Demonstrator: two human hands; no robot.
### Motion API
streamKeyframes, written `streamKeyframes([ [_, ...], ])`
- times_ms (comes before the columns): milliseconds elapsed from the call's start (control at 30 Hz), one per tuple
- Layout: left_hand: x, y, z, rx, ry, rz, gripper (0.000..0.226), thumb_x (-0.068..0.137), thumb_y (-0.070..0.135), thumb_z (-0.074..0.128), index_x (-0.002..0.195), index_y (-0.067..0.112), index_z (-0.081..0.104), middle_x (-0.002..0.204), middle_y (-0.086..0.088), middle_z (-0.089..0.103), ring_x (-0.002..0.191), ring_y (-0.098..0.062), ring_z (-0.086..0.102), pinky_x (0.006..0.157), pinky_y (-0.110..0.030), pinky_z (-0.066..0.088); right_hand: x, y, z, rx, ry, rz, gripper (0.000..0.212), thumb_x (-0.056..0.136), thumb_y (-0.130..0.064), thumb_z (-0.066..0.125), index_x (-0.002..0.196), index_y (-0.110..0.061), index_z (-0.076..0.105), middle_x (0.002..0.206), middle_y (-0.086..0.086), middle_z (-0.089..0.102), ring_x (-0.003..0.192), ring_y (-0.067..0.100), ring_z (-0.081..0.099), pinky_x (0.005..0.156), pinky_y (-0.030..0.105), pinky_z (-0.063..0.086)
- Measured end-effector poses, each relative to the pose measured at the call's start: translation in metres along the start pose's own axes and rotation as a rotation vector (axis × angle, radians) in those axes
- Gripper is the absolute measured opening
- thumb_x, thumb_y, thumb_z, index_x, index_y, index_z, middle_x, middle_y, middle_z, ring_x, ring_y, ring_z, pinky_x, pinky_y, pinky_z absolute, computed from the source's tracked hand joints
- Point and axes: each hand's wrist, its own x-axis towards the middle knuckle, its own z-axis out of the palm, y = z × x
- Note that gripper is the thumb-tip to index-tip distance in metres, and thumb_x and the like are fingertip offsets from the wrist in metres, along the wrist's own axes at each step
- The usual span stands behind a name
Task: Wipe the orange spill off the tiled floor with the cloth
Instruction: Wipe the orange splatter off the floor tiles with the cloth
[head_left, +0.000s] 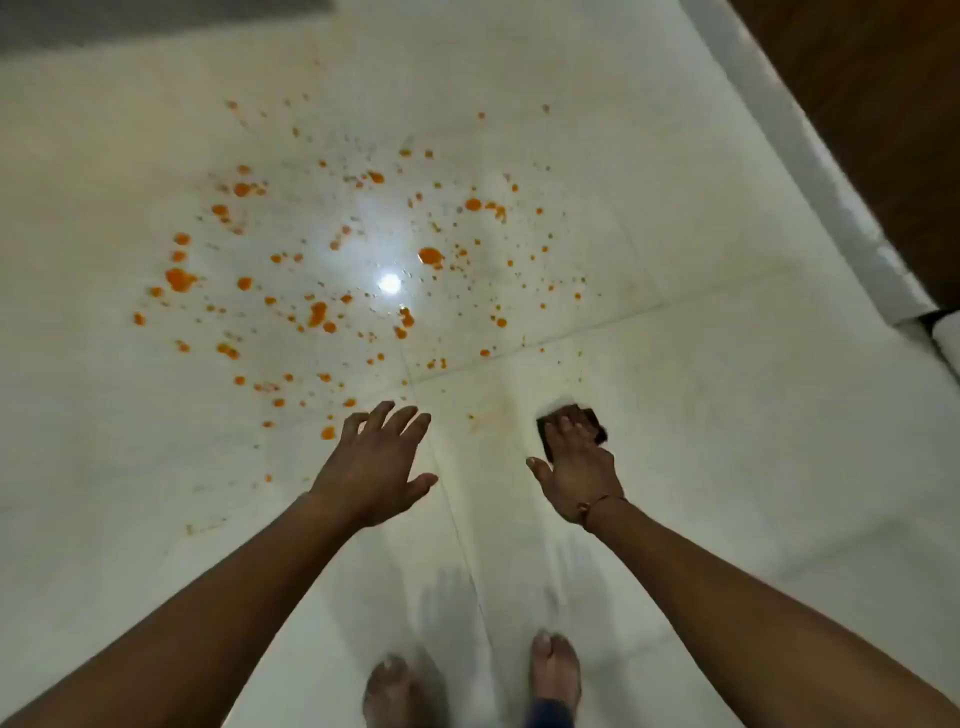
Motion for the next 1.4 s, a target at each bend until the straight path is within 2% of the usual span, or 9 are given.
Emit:
streamKeyframes([
  [333, 0.216, -0.007, 0.257, 0.193, 0.027, 0.249, 0.088, 0.088, 0.064, 0.048, 0.155, 0.015, 0.017, 0.163, -0.007, 0.014, 0.151, -0.03, -0.001, 0.118, -0.048, -0.009, 0.182, 0.146, 0.208, -0.196, 0.17, -0.07, 0.065, 0.094, -0.047, 0.022, 0.15, -0.018, 0.033, 0.16, 0.009, 0.025, 0.147, 0.029, 0.02, 0.113, 0.05, 0.026],
  [567, 0.265, -0.069, 0.274, 0.279, 0.197, 0.451, 0.104, 0.057, 0.082, 0.063, 0.135, 0.013, 0.055, 0.139, -0.006, 0.056, 0.137, -0.033, 0.042, 0.114, -0.05, 0.011, 0.286, 0.062, 0.223, -0.027, 0.484, -0.196, 0.061, 0.09, -0.04, 0.036, 0.149, -0.022, 0.037, 0.158, 0.009, 0.029, 0.146, 0.028, 0.022, 0.115, 0.045, 0.019],
  [700, 0.253, -0.109, 0.259, 0.292, 0.215, 0.33, 0.104, 0.059, 0.083, 0.06, 0.137, 0.014, 0.052, 0.144, -0.008, 0.052, 0.141, -0.032, 0.033, 0.116, -0.044, -0.002, 0.239, 0.01, 0.271, -0.043, 0.409, -0.442, 0.063, 0.092, -0.04, 0.041, 0.153, -0.026, 0.027, 0.162, 0.006, 0.018, 0.15, 0.026, 0.012, 0.119, 0.044, 0.01],
  [800, 0.228, -0.13, 0.256, 0.278, 0.186, 0.263, 0.105, 0.06, 0.083, 0.059, 0.138, 0.013, 0.052, 0.146, -0.009, 0.049, 0.142, -0.032, 0.031, 0.116, -0.045, -0.001, 0.198, 0.047, 0.282, -0.067, 0.369, -0.57, 0.064, 0.091, -0.042, 0.044, 0.151, -0.028, 0.03, 0.161, 0.003, 0.02, 0.149, 0.023, 0.014, 0.116, 0.047, 0.021],
  [967, 0.179, -0.145, 0.273, 0.098, 0.255, 0.108, 0.099, 0.07, 0.083, 0.043, 0.142, 0.015, 0.048, 0.151, -0.008, 0.042, 0.144, -0.03, 0.027, 0.115, -0.05, 0.012, 0.275, -0.004, 0.236, 0.078, 0.428, -0.165, 0.069, 0.086, -0.048, 0.027, 0.153, -0.027, 0.027, 0.163, 0.007, 0.013, 0.15, 0.028, 0.007, 0.119, 0.051, 0.012],
  [1067, 0.149, -0.158, 0.293, 0.014, 0.255, -0.031, 0.097, 0.073, 0.084, 0.039, 0.142, 0.016, 0.048, 0.152, -0.008, 0.041, 0.144, -0.031, 0.029, 0.113, -0.052, 0.021, 0.259, -0.093, 0.27, 0.022, 0.311, -0.449, 0.068, 0.088, -0.044, 0.034, 0.153, -0.029, 0.024, 0.164, 0.006, 0.007, 0.15, 0.028, -0.001, 0.12, 0.052, 0.003],
  [1200, 0.098, -0.172, 0.325, -0.127, 0.219, -0.229, 0.105, 0.069, 0.088, 0.038, 0.147, 0.017, 0.042, 0.157, -0.007, 0.033, 0.146, -0.03, 0.024, 0.112, -0.05, 0.024, 0.191, -0.034, 0.301, -0.092, 0.234, -0.752, 0.065, 0.09, -0.046, 0.041, 0.153, -0.032, 0.026, 0.163, 0.003, 0.012, 0.15, 0.024, 0.004, 0.118, 0.048, 0.014],
  [1300, 0.063, -0.171, 0.348, -0.225, 0.208, -0.387, 0.111, 0.063, 0.09, 0.037, 0.149, 0.02, 0.038, 0.16, -0.005, 0.027, 0.146, -0.032, 0.025, 0.11, -0.052, 0.028, 0.234, -0.027, 0.27, -0.083, 0.289, -0.57, 0.068, 0.089, -0.051, 0.033, 0.153, -0.033, 0.022, 0.163, 0.004, 0.01, 0.15, 0.025, 0.004, 0.116, 0.053, 0.018],
  [1400, 0.037, -0.182, 0.365, -0.288, 0.255, -0.506, 0.102, 0.07, 0.084, 0.036, 0.15, 0.022, 0.035, 0.162, -0.004, 0.022, 0.147, -0.031, 0.023, 0.111, -0.051, 0.027, 0.261, -0.144, 0.272, -0.025, 0.286, -0.527, 0.073, 0.085, -0.053, 0.025, 0.154, -0.029, 0.022, 0.164, 0.007, 0.007, 0.15, 0.028, -0.001, 0.118, 0.054, 0.008],
])
